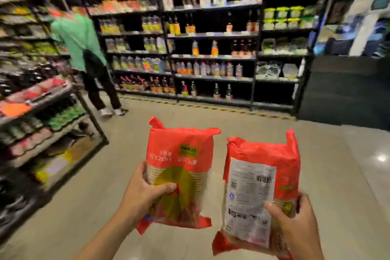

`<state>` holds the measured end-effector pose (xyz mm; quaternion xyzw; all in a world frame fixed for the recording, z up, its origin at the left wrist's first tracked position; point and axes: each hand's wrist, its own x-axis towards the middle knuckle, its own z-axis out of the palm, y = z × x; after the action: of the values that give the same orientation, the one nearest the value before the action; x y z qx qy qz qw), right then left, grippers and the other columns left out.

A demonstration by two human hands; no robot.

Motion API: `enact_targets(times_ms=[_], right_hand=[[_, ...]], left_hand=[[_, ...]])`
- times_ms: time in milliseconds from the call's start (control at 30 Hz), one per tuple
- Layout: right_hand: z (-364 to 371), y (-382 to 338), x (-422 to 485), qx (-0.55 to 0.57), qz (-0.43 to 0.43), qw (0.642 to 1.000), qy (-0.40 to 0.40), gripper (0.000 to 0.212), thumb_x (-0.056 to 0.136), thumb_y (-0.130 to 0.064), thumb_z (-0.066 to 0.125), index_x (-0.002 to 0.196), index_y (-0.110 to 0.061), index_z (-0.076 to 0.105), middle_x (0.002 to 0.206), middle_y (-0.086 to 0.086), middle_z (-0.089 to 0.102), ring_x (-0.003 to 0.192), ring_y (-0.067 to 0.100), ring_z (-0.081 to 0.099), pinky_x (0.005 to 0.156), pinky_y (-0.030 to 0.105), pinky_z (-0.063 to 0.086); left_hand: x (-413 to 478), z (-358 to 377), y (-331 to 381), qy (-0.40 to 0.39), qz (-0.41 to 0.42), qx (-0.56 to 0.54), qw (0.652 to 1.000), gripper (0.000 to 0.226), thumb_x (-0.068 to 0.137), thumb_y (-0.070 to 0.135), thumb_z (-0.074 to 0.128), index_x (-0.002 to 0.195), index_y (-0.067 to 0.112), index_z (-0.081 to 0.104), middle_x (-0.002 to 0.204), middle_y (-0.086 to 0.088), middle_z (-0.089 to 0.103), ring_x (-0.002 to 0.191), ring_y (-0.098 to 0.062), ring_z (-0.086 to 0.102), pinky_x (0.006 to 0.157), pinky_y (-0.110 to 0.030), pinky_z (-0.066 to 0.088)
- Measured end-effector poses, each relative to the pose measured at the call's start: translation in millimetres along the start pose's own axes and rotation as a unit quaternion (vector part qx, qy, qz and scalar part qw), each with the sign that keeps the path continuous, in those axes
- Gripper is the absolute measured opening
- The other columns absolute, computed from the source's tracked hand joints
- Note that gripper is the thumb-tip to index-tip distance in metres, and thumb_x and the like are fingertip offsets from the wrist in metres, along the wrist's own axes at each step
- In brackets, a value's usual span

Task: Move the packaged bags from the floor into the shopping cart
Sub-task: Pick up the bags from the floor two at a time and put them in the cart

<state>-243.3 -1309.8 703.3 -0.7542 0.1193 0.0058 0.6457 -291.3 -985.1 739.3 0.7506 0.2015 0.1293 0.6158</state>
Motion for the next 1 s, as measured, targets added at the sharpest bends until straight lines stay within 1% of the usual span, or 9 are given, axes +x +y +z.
enact_targets(times_ms=[133, 267, 333, 400, 467, 567, 733, 833, 1000], right_hand=[[139.6, -42.6, -64.1, -0.016, -0.016, 0.993, -0.118, 0.050, 0.069, 0.001, 0.087, 0.103, -0.015, 0.053, 0.084, 0.003, 0.067, 0.078, 0.025, 0.063, 0.075, 0.039, 0.042], [291.9, -49.6, -154.2, -0.035, -0.040, 0.971, -0.232, 0.055, 0.066, 0.006, 0.088, 0.108, -0.003, 0.053, 0.087, 0.018, 0.066, 0.071, 0.025, 0.057, 0.073, 0.039, 0.039], [371.0, -48.1, -210.4, -0.031, -0.058, 0.959, -0.277, 0.068, 0.050, -0.009, 0.088, 0.108, -0.002, 0.053, 0.085, 0.019, 0.064, 0.070, 0.025, 0.056, 0.067, 0.037, 0.040], [441.6, -48.6, -266.7, -0.037, -0.060, 0.939, -0.338, 0.071, 0.043, -0.020, 0.079, 0.107, -0.004, 0.054, 0.082, 0.010, 0.064, 0.072, 0.025, 0.058, 0.067, 0.037, 0.042], [503.7, -54.4, -321.7, -0.060, -0.071, 0.910, -0.403, 0.064, 0.049, -0.018, 0.091, 0.101, -0.010, 0.056, 0.084, 0.005, 0.068, 0.077, 0.025, 0.064, 0.064, 0.040, 0.047], [584.2, -61.6, -384.5, -0.076, -0.106, 0.874, -0.469, 0.049, 0.064, -0.003, 0.091, 0.099, -0.017, 0.059, 0.086, 0.003, 0.074, 0.081, 0.026, 0.070, 0.066, 0.043, 0.052], [699.3, -75.0, -468.8, -0.076, -0.131, 0.824, -0.546, 0.046, 0.068, -0.010, 0.091, 0.097, -0.021, 0.058, 0.091, -0.001, 0.074, 0.084, 0.020, 0.070, 0.082, 0.044, 0.053], [767.2, -76.5, -510.6, -0.066, -0.140, 0.804, -0.575, 0.052, 0.058, -0.027, 0.089, 0.099, -0.020, 0.058, 0.090, -0.003, 0.073, 0.083, 0.017, 0.069, 0.077, 0.039, 0.050], [900.7, -64.1, -566.4, -0.052, -0.112, 0.777, -0.618, 0.042, 0.073, -0.002, 0.084, 0.103, -0.016, 0.058, 0.093, 0.005, 0.073, 0.084, 0.022, 0.069, 0.069, 0.035, 0.048]], left_hand=[[-55.1, -176.4, -37.9, 0.152, -0.032, -0.035, 0.987, 0.086, 0.030, 0.030, 0.094, 0.109, 0.016, 0.064, 0.092, -0.003, 0.082, 0.086, -0.023, 0.078, 0.067, -0.030, 0.061], [-126.3, -339.9, -91.4, 0.276, -0.063, -0.063, 0.957, 0.101, 0.016, 0.039, 0.098, 0.108, 0.018, 0.064, 0.091, 0.003, 0.082, 0.079, -0.010, 0.077, 0.065, -0.022, 0.058], [-165.3, -419.1, -116.9, 0.333, -0.078, -0.074, 0.937, 0.108, 0.009, 0.037, 0.101, 0.108, 0.021, 0.061, 0.087, 0.005, 0.081, 0.077, -0.003, 0.076, 0.065, -0.019, 0.056], [-205.0, -491.4, -137.2, 0.391, -0.085, -0.088, 0.912, 0.101, 0.019, 0.028, 0.099, 0.112, 0.021, 0.059, 0.092, 0.003, 0.080, 0.081, -0.006, 0.076, 0.071, -0.024, 0.059], [-236.4, -554.7, -142.7, 0.439, -0.102, -0.084, 0.888, 0.094, 0.028, 0.029, 0.097, 0.114, 0.022, 0.060, 0.098, -0.001, 0.080, 0.089, -0.016, 0.077, 0.078, -0.035, 0.061], [-270.6, -634.3, -147.6, 0.491, -0.114, -0.063, 0.861, 0.092, 0.032, 0.035, 0.098, 0.116, 0.028, 0.061, 0.100, 0.004, 0.080, 0.092, -0.016, 0.076, 0.080, -0.038, 0.062], [-305.7, -736.0, -166.1, 0.555, -0.117, -0.047, 0.822, 0.074, 0.062, 0.021, 0.097, 0.123, 0.030, 0.056, 0.108, 0.005, 0.073, 0.096, -0.015, 0.072, 0.069, -0.026, 0.059], [-313.8, -790.2, -184.0, 0.592, -0.130, -0.060, 0.793, 0.080, 0.055, 0.028, 0.099, 0.123, 0.028, 0.058, 0.111, 0.003, 0.074, 0.099, -0.020, 0.072, 0.076, -0.035, 0.061], [-301.0, -896.5, -214.9, 0.620, -0.146, -0.070, 0.768, 0.096, 0.031, 0.044, 0.094, 0.120, 0.024, 0.062, 0.106, -0.001, 0.077, 0.095, -0.023, 0.075, 0.074, -0.037, 0.062]])
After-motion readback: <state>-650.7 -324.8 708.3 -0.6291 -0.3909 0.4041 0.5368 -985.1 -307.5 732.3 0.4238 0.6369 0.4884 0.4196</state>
